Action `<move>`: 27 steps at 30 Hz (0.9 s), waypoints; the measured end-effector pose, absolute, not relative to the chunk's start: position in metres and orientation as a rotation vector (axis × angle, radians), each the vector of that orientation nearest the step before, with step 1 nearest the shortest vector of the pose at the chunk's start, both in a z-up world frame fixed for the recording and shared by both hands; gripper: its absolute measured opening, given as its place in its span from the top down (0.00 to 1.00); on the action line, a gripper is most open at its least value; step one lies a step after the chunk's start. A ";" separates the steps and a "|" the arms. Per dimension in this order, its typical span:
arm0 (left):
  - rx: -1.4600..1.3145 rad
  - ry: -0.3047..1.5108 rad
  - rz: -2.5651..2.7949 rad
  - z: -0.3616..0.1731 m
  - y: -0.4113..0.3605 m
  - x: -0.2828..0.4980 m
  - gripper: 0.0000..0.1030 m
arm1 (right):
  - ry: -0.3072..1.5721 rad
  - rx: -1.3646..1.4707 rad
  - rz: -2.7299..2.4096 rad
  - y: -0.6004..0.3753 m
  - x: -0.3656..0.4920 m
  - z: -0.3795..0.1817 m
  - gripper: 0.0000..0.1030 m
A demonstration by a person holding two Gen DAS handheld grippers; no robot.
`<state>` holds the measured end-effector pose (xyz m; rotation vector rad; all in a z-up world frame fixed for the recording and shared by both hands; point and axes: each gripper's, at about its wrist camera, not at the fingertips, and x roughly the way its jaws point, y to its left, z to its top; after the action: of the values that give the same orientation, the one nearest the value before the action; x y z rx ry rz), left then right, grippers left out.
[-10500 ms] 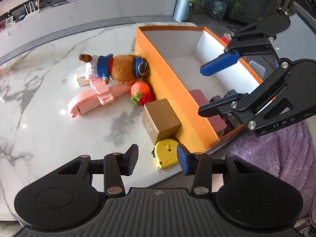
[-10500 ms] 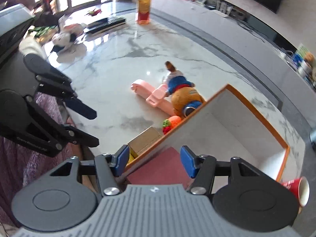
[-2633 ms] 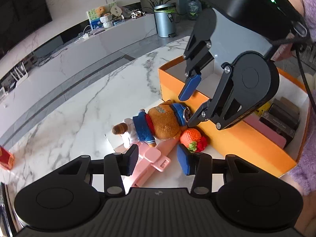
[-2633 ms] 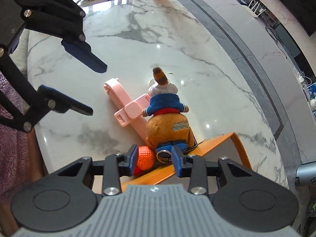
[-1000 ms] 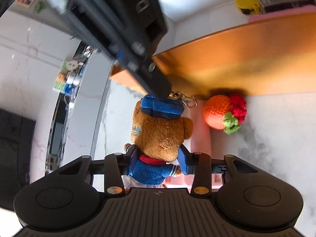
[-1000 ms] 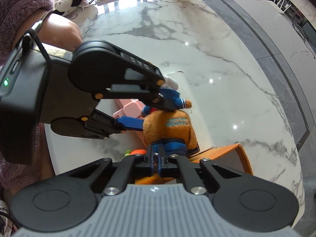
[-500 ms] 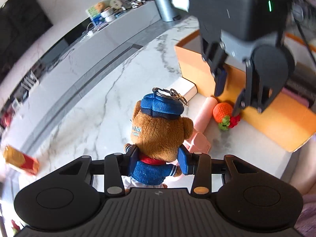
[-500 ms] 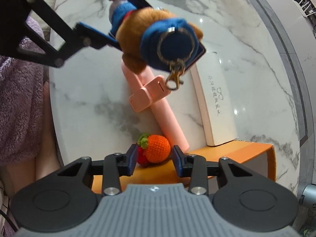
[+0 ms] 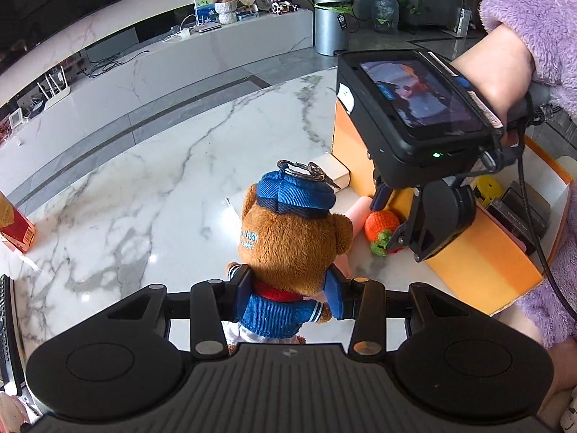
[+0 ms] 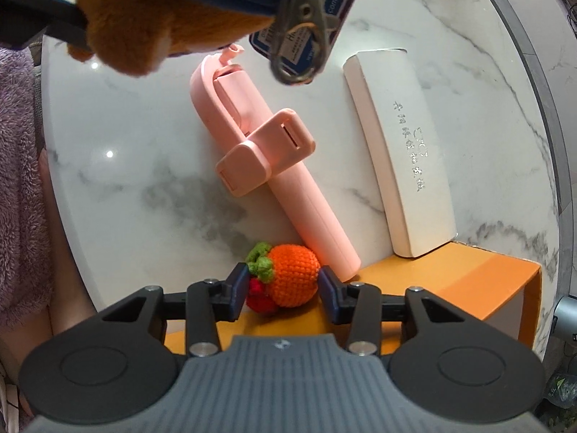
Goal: Organize objects
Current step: 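Carry teddy bear with left tool while right tool carries strawberry into orange box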
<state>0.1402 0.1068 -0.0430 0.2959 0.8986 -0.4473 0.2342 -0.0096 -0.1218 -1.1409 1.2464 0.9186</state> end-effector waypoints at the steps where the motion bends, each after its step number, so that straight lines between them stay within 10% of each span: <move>1: 0.292 0.900 -0.447 -0.042 0.107 0.139 0.52 | 1.251 -1.127 0.911 -0.010 0.236 -0.121 0.56; 27: 0.615 0.733 -0.717 0.025 -0.042 0.113 0.52 | 0.943 -0.782 0.796 -0.165 0.170 0.040 0.57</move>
<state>0.1132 -0.0423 0.0247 0.6147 0.7326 -0.7171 0.1698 -0.1646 0.0404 -0.7823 0.9427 0.7962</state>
